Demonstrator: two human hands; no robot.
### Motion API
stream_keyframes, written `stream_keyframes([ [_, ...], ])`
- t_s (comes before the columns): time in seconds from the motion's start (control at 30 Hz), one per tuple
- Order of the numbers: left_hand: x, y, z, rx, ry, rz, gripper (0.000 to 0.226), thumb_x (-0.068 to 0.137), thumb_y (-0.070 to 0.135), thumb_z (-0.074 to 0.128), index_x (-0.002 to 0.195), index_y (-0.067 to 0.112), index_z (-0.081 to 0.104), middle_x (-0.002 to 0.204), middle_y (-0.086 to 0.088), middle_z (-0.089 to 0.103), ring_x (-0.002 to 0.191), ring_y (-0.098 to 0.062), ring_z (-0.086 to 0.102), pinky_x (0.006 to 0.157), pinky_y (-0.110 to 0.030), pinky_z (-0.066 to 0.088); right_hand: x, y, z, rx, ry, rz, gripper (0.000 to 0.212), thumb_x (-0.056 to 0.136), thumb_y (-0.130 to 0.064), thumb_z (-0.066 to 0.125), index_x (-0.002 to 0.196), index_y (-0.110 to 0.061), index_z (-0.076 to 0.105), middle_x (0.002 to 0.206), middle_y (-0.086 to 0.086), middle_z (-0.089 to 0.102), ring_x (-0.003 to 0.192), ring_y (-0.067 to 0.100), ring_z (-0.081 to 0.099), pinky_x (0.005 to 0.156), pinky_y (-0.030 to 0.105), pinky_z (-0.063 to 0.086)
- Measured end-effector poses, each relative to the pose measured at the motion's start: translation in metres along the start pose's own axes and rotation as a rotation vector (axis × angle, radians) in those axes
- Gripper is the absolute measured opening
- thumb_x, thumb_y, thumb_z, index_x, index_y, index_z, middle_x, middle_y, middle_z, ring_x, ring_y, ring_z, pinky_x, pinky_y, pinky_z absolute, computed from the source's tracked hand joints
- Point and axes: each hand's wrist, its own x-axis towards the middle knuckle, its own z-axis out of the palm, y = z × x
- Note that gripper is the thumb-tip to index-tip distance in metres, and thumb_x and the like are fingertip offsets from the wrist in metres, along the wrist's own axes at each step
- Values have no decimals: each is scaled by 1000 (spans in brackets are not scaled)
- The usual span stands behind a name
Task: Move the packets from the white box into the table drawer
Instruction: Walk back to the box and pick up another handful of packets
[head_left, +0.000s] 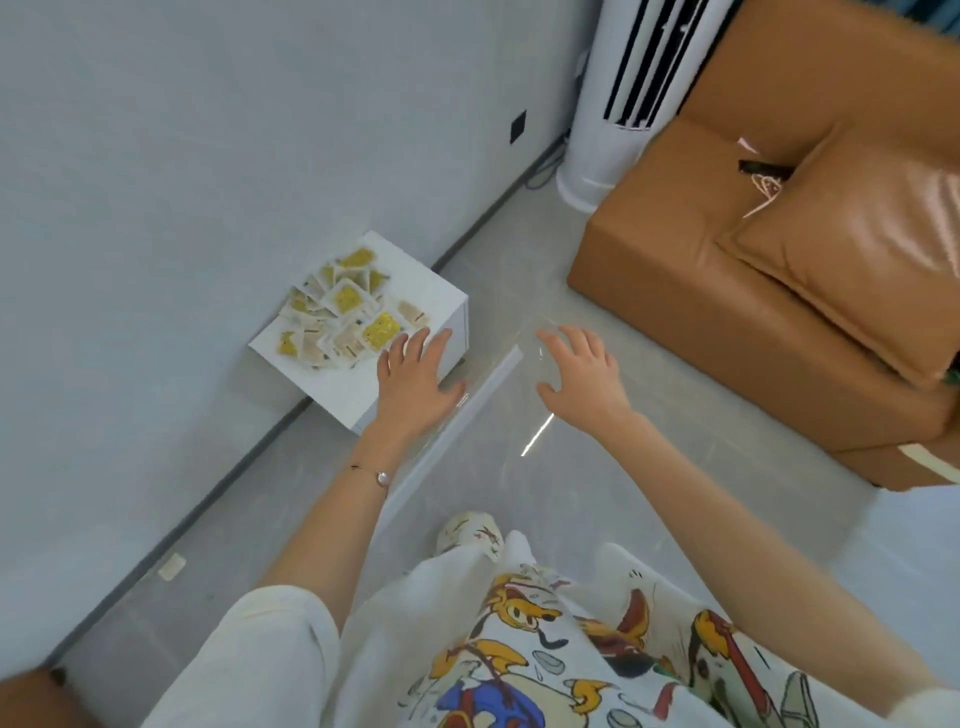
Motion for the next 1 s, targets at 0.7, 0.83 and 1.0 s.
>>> stream_keyframes([
  [0.7, 221, -171, 31, -242, 86, -585, 76, 88, 50, 59, 151, 33, 22, 160, -3, 17, 147, -31, 11, 118, -50, 12, 359, -83, 64, 2, -227, -240, 71, 88, -37, 59, 149, -26, 24, 152, 5, 30, 142, 28, 21, 113, 44, 24],
  [0.83, 245, -227, 106, -272, 75, -750, 77, 86, 48, 63, 151, 29, 26, 158, -6, 23, 146, -32, 19, 117, -50, 18, 425, -93, 165, 33, -392, -263, 74, 90, -41, 58, 152, -28, 20, 155, 3, 26, 143, 25, 20, 114, 45, 26],
  [1.0, 263, -284, 199, -299, 125, -917, 80, 84, 49, 66, 151, 30, 26, 160, -7, 18, 145, -32, 18, 114, -51, 20, 501, -97, 276, 51, -464, -317, 75, 89, -39, 61, 151, -26, 21, 156, 4, 25, 144, 26, 19, 113, 47, 29],
])
